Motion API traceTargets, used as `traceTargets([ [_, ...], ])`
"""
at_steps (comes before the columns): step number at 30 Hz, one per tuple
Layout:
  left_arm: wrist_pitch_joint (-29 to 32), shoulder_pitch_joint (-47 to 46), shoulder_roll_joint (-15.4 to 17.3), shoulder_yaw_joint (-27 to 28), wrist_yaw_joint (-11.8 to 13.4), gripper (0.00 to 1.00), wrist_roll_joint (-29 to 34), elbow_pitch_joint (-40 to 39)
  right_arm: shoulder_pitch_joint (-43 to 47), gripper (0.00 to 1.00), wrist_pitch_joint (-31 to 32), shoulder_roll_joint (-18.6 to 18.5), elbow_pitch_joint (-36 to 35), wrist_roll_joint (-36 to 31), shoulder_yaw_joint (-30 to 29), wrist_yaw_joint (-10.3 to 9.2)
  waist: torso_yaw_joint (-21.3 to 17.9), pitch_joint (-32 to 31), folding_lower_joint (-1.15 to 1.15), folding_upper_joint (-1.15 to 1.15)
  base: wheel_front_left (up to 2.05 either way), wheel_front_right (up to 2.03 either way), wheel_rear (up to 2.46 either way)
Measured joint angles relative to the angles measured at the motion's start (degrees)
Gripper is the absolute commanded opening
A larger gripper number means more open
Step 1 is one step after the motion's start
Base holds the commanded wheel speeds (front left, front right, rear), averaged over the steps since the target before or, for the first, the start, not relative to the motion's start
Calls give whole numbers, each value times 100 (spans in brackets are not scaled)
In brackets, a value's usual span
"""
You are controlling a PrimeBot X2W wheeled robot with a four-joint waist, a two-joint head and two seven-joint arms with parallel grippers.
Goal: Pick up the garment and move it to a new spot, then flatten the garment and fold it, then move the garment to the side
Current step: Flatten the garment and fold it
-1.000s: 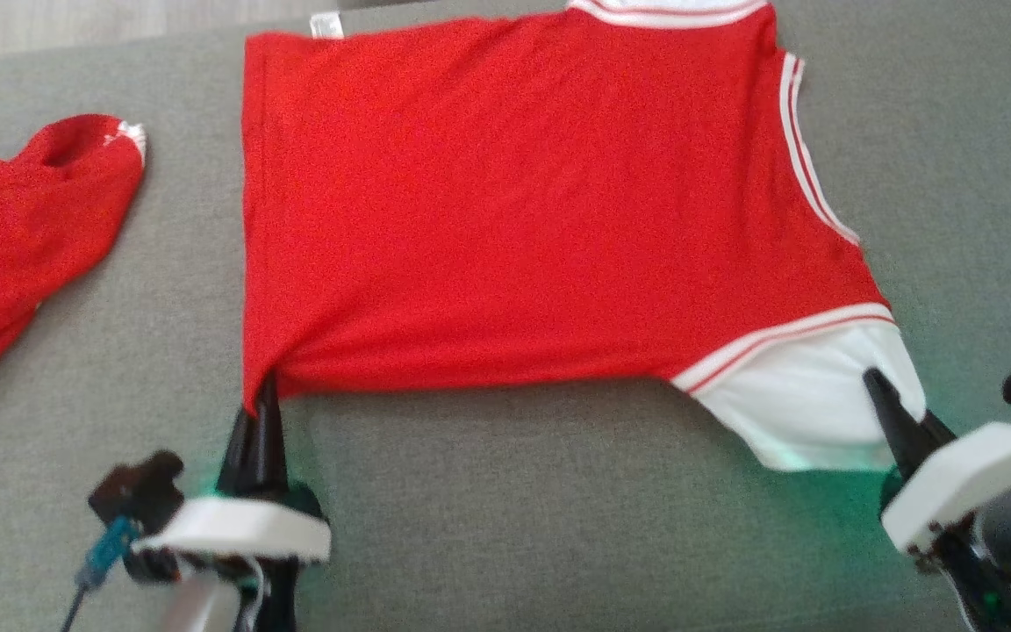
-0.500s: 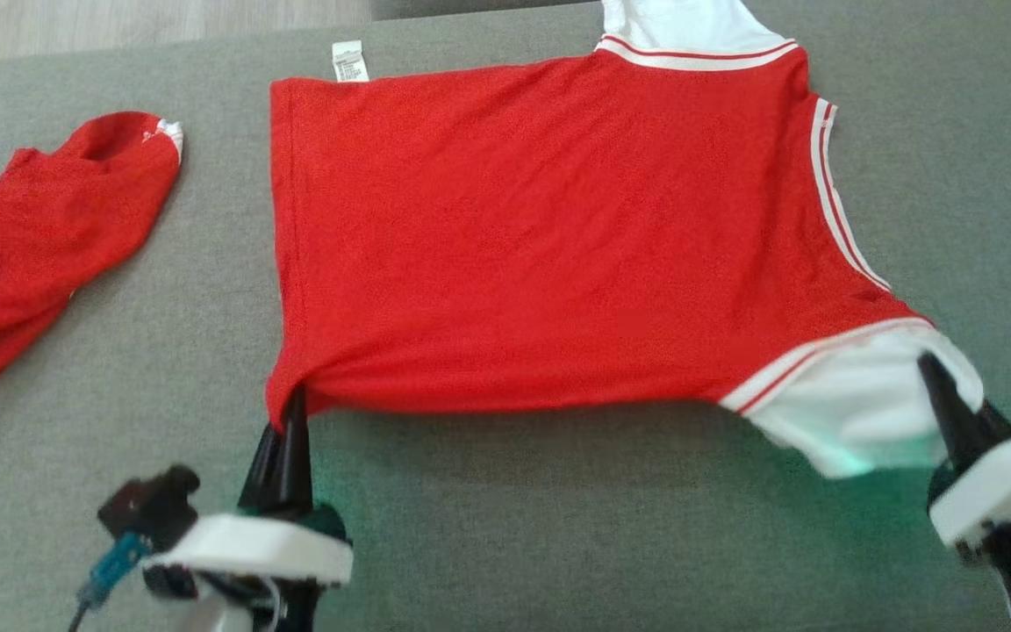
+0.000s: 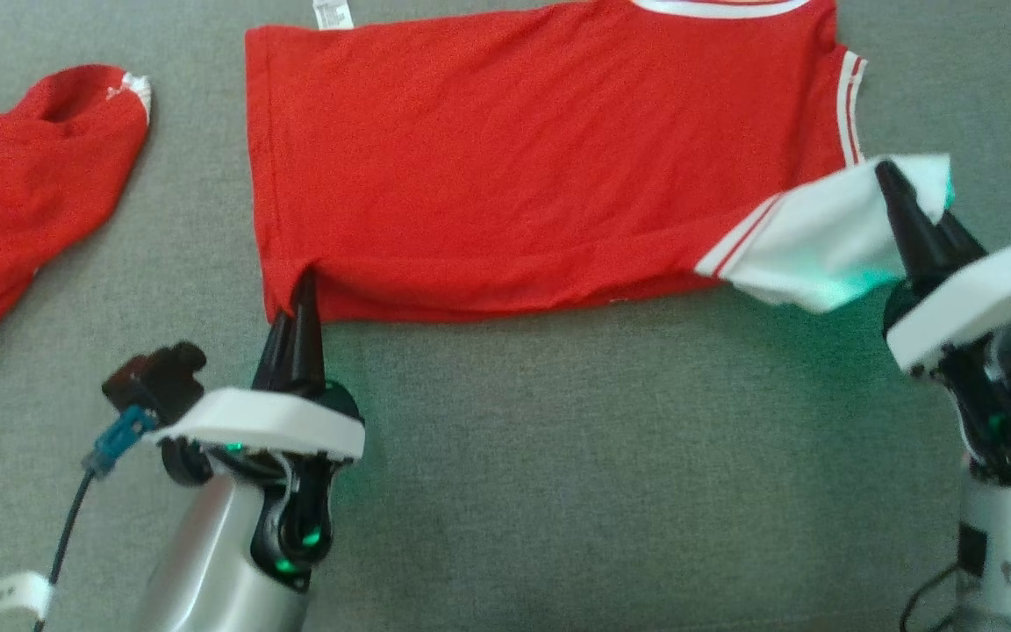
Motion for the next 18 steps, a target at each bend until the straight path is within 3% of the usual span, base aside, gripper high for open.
traceTargets([
  [7, -64, -530, -93, 110, -1, 0, -192, 458, -589, 0, -325, -15, 605, 304, 122, 0, 77, 228, 0, 0, 0, 0, 0],
  [8, -60, -599, -96, 109, -1, 24, -196, 554, -649, 68, -388, -16, 704, 328, 134, 0, 87, 245, 0, 0, 0, 0, 0],
  [9, -62, -659, -101, 110, -1, 82, -196, 625, -700, 100, -466, -16, 794, 374, 126, 0, 95, 258, 0, 0, 0, 0, 0],
  [10, -68, -720, -108, 110, -1, 100, -196, 690, -760, 100, -555, -18, 887, 479, 113, 0, 102, 265, 0, 0, 0, 0, 0],
  [18, -377, -912, -97, 78, -63, 100, -66, 1015, -1330, 100, -1483, -23, 1267, 923, 30, 0, 131, 182, -1, 0, 0, 0, 0],
])
